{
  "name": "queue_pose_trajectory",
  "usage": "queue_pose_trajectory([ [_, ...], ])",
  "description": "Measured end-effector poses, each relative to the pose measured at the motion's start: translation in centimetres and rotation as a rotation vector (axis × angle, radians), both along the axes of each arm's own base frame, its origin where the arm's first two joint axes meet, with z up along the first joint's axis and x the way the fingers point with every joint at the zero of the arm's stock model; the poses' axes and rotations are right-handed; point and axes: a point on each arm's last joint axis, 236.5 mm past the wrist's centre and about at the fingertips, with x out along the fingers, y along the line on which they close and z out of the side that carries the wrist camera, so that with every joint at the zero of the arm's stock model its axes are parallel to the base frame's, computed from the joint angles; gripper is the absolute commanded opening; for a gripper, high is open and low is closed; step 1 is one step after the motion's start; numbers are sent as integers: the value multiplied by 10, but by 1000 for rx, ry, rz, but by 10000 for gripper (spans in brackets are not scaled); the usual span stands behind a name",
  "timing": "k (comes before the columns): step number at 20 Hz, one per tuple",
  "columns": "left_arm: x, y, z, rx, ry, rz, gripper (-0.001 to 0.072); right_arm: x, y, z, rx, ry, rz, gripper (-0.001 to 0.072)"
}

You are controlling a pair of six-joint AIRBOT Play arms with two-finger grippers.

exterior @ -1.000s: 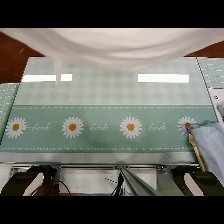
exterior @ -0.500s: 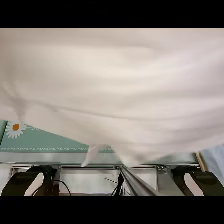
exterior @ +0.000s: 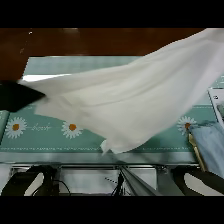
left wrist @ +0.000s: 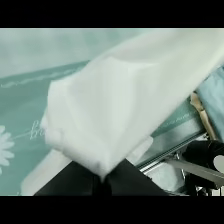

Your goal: Fold the shirts.

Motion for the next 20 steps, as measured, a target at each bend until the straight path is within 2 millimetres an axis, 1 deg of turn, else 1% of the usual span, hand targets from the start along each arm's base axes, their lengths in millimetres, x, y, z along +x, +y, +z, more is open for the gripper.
queue_pose_trajectory([
  [1,6,0,-32,-7,66,11,21,20,5,-30,23,79,18,27],
  [3,15,2,-89,-17,167,42,21,50,15,-89,69,221,48,27],
  [5,22,5,-143,-20,240,85,21,70,27,-144,114,354,65,27],
  [6,24,7,-165,-19,271,105,21,77,33,-171,129,418,69,27],
  [7,27,9,-185,-17,296,127,21,81,41,-193,140,471,80,28],
  [9,32,14,-216,-9,336,168,21,87,57,-235,153,564,100,29],
  [11,38,19,-241,0,369,204,21,91,73,-269,158,633,116,31],
  [12,41,21,-250,5,381,221,21,93,80,-284,158,659,124,91],
  [14,45,24,-268,16,408,237,22,94,90,-302,160,691,133,507],
  [15,46,26,-273,23,412,238,24,94,92,-306,160,701,140,612],
  [16,47,28,-277,28,416,235,97,92,90,-308,146,710,153,612],
  [17,48,31,-279,31,419,235,265,87,88,-306,135,722,169,612],
  [19,52,43,-277,41,422,243,511,77,72,-294,116,736,179,599],
  [20,52,50,-275,48,431,243,570,72,59,-285,107,736,164,598],
])
